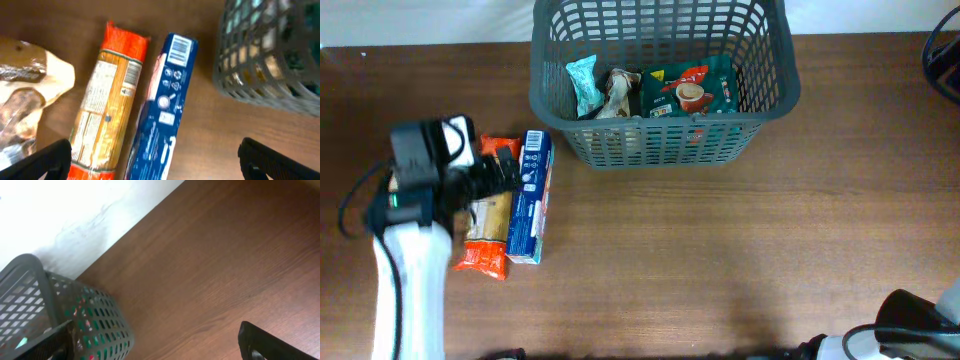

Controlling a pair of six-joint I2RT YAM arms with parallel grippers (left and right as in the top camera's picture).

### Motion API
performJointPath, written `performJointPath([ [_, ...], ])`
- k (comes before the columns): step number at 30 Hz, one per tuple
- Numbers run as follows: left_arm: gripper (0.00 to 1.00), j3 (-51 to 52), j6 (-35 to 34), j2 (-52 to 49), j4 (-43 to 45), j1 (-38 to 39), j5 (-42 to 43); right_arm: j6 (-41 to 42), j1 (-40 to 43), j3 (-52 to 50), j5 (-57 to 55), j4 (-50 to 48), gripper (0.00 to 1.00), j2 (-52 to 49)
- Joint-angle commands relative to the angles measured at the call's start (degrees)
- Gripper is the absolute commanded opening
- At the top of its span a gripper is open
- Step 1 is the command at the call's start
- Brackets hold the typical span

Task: Pack container
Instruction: 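Move the left gripper to the blue box and grasp it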

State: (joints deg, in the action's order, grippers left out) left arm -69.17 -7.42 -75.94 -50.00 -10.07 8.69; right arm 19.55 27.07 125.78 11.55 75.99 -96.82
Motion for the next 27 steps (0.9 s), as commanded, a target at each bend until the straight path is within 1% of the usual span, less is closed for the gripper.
performJointPath([
  [1,0.99,-5.1,1.4,-7.8,-2.4,0.2,5.1,0.5,0.0,0.2,0.3,-0.1,0.99,-0.1],
  [3,0.99,-5.2,6.4,-11.2,-3.3,1.0,9.0,0.5,0.0,0.2,0.3,-0.1,0.99,-0.1],
  [4,0.95,-5.2,8.8,-12.9,-4.1,1.6,9.6,0.5,0.0,0.2,0.3,-0.1,0.99,-0.1],
  [6,0.9,-5.2,12.5,-15.2,-5.7,3.2,8.5,0.5,0.0,0.2,0.3,-0.1,0.99,-0.1],
  [7,0.89,-5.2,13.3,-16.1,-6.3,4.0,6.5,0.5,0.0,0.2,0.3,-0.1,0.99,-0.1],
  [10,0.89,-5.2,13.9,-18.8,-7.4,6.7,-2.3,0.5,0.0,0.2,0.3,-0.1,0.99,-0.1],
  [14,0.89,-5.1,15.3,-22.4,-8.4,9.0,-7.8,0.5,0.0,0.2,0.3,-0.1,0.99,-0.1],
  [16,0.89,-5.1,15.3,-24.3,-8.6,9.2,-8.8,0.5,0.0,0.2,0.3,-0.1,0.99,-0.1],
  [17,0.84,-5.1,15.3,-25.1,-8.6,9.2,-8.8,0.5,0.0,0.2,0.3,-0.1,0.99,-0.1],
  [18,0.81,-5.1,15.0,-26.1,-8.6,9.1,-9.1,0.5,0.0,0.2,0.3,-0.1,0.99,-0.1],
  [21,0.81,-5.1,14.2,-29.2,-8.5,8.5,-10.2,0.5,0.0,0.2,0.3,-0.1,0.99,-0.1],
  [24,0.77,-5.1,14.2,-32.0,-8.3,8.4,-10.2,0.5,0.0,0.2,0.3,-0.1,0.99,-0.1],
  [25,0.69,-5.1,14.2,-32.6,-8.2,8.4,-10.2,0.5,0.0,0.2,0.3,-0.1,0.99,-0.1],
  [26,0.55,-5.1,14.2,-33.1,-8.1,8.4,-10.0,0.5,0.0,0.2,0.3,-0.1,0.99,-0.1],
  [27,0.34,-5.1,14.2,-33.7,-8.0,8.4,-10.0,0.5,0.0,0.2,0.3,-0.1,0.99,-0.1],
])
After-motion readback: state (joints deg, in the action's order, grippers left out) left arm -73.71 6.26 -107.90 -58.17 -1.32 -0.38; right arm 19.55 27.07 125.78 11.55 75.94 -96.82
